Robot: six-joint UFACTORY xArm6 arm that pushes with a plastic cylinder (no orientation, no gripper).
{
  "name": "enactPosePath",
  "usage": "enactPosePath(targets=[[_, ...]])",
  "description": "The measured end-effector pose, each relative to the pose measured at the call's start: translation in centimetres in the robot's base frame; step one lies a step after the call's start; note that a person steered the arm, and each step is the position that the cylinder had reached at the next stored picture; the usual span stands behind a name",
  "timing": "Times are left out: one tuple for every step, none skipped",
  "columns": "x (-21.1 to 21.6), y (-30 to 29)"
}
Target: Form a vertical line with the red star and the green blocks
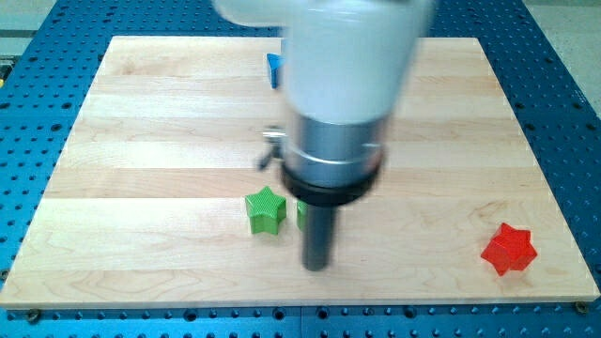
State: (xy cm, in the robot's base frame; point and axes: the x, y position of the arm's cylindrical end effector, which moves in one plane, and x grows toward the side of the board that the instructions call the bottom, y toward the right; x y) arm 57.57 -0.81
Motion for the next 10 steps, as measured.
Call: enactPosePath(targets=[[-5.6,0.8],[-7.5,4.5],[-7.3,14.2],[-7.5,16.7],[-9.7,17.8],[-7.8,20.8],[-7.8,20.1],[-6.5,9.5],[0.7,-5.2],[-1.0,-17.9]])
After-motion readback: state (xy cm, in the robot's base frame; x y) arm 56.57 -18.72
